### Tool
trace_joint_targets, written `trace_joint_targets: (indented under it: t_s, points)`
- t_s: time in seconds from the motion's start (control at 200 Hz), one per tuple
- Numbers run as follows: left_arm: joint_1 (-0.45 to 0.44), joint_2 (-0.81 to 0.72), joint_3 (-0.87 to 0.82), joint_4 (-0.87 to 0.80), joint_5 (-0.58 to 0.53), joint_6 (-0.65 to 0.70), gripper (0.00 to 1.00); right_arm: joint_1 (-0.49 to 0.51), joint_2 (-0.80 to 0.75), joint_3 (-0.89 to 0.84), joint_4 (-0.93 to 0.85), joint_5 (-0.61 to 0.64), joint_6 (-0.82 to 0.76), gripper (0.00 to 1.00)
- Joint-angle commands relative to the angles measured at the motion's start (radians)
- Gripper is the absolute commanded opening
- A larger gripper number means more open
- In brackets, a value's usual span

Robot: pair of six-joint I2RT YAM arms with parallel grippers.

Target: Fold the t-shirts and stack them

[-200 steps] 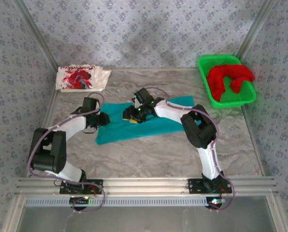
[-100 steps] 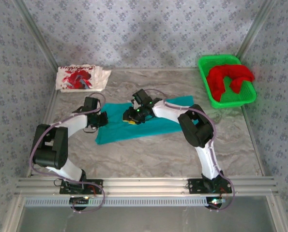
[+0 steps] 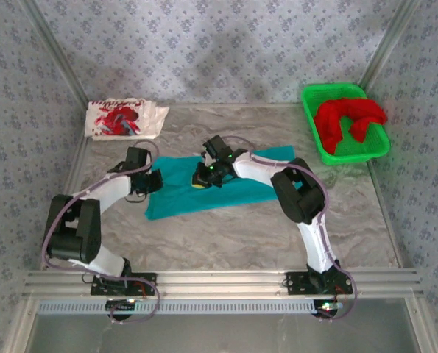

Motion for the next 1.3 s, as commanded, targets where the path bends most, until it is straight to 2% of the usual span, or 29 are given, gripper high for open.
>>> trace_joint_targets:
  t_s: [0.0,0.215,0.26,0.31,0.38,0.61,0.814,0.994,1.149,1.299]
  points:
    - [0.001,-0.052,0.022,-0.051,-0.02,0.017,0.0,-0.026,-0.067,-0.018,-0.036,-0.009,-0.019,0.0]
    - [-0.011,-0.071,0.026,-0.085,-0.014,0.03,0.0,-0.03,-0.079,-0.022,-0.047,-0.016,-0.05,0.0]
    - [-0.02,-0.07,0.026,-0.086,-0.015,0.034,0.0,-0.027,-0.072,-0.011,-0.058,-0.028,-0.048,0.19]
    - [-0.034,-0.068,0.027,-0.084,-0.014,0.036,0.0,-0.023,-0.062,-0.009,-0.046,-0.047,-0.036,0.26]
    - [-0.057,-0.062,0.031,-0.08,-0.014,0.035,0.0,-0.016,-0.043,-0.012,-0.017,-0.072,-0.004,0.41]
    - [-0.096,-0.051,0.028,-0.068,-0.024,0.021,0.0,-0.004,-0.011,-0.007,0.011,-0.082,0.034,0.44]
    - [-0.104,-0.069,0.03,-0.071,-0.031,0.016,0.0,0.006,0.016,-0.005,0.006,-0.082,0.041,0.52]
    - [-0.105,-0.068,0.023,-0.069,-0.033,0.016,0.0,0.011,0.049,0.019,0.047,-0.089,0.062,0.49]
    - [-0.105,-0.067,0.015,-0.066,-0.037,0.014,0.0,0.011,0.066,0.04,0.061,-0.088,0.079,0.36]
    - [-0.105,-0.059,0.011,-0.06,-0.036,0.018,0.0,0.01,0.062,0.034,0.062,-0.079,0.077,0.16]
